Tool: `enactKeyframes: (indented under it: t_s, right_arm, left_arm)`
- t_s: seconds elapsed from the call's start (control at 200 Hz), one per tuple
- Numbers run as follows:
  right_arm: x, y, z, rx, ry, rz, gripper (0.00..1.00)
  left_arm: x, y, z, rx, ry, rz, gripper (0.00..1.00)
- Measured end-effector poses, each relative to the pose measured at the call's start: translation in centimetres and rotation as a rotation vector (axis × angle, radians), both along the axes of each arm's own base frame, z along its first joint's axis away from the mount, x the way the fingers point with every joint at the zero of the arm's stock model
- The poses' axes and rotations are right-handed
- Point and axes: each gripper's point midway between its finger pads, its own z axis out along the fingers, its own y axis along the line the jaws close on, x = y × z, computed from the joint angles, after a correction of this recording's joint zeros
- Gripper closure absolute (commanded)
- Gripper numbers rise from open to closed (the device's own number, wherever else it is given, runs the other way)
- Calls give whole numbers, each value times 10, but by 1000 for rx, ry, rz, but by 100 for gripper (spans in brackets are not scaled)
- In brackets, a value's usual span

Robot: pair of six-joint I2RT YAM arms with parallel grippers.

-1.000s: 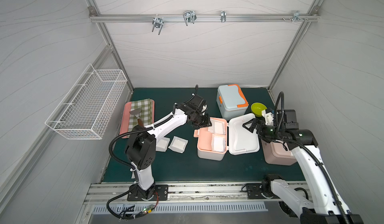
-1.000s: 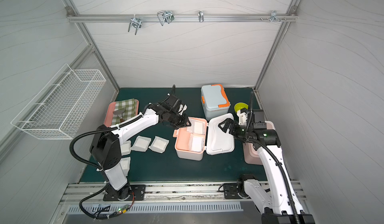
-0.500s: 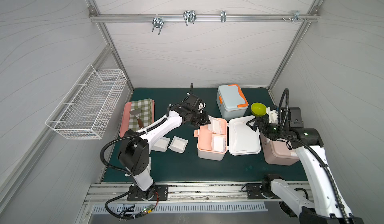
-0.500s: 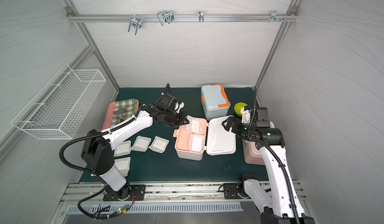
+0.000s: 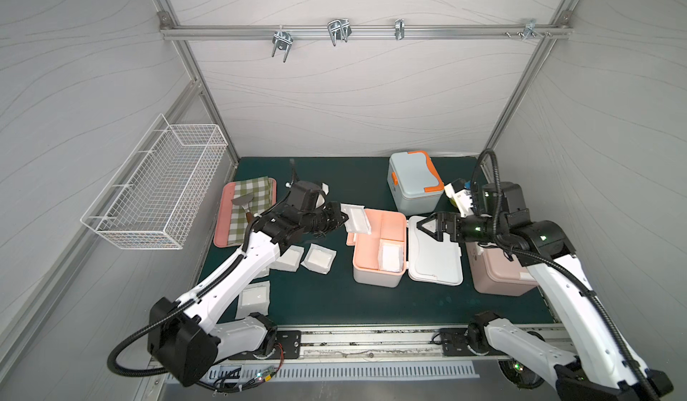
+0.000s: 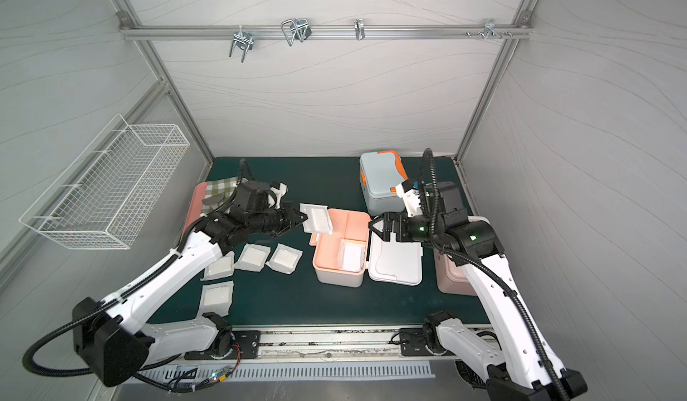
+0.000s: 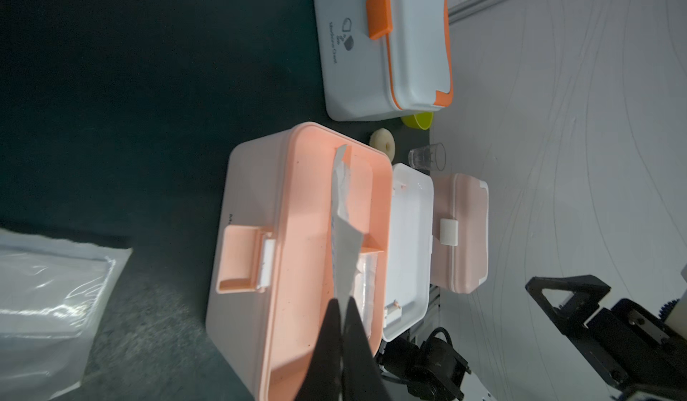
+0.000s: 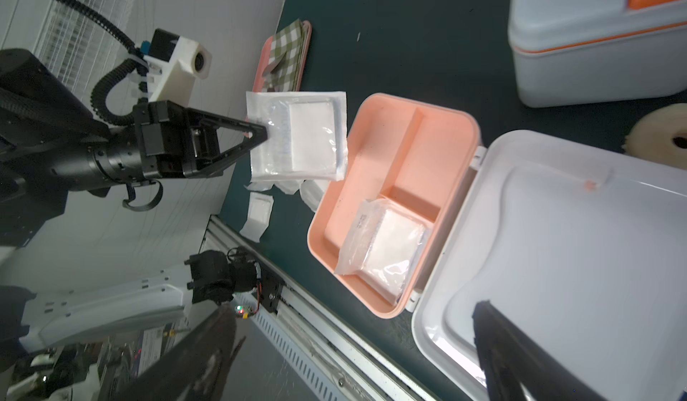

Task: Open first aid kits and take out gauze
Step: Pick up the gauze from the first aid kit, then place the gauze at the center of the board.

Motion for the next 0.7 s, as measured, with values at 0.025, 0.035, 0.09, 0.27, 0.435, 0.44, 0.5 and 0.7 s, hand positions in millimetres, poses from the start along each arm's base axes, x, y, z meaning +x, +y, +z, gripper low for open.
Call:
enactKeyframes:
  t_s: [0.025, 0.035, 0.09, 0.27, 0.435, 0.44, 0.5, 0.7]
  right_arm:
    - [-3, 7, -2, -7, 3, 28, 1]
    - [-4, 10, -3, -10, 5, 39, 1]
    - [-10, 22, -8, -25, 12, 89, 1]
    - [-27, 55, -25, -79, 35, 217, 1]
    - [-31, 67, -32, -107, 39, 255, 1]
    - [-31, 67, -33, -108, 40, 255, 1]
    - [-31, 69, -34, -114, 42, 259, 1]
    - [-30, 69, -37, -130, 36, 257, 1]
  left_arm:
    - [-3, 7, 0, 9, 2, 26, 100]
    - [-4, 9, 0, 13, 1, 39, 100]
    - [-12, 27, 1, 35, 1, 111, 100]
    - [-42, 85, -4, 95, 15, 346, 100]
    - [-81, 139, -31, 154, 104, 572, 100]
    - [-83, 141, -32, 156, 108, 580, 100]
    - [-98, 158, -42, 177, 142, 653, 100]
    - [-137, 201, -71, 256, 252, 863, 100]
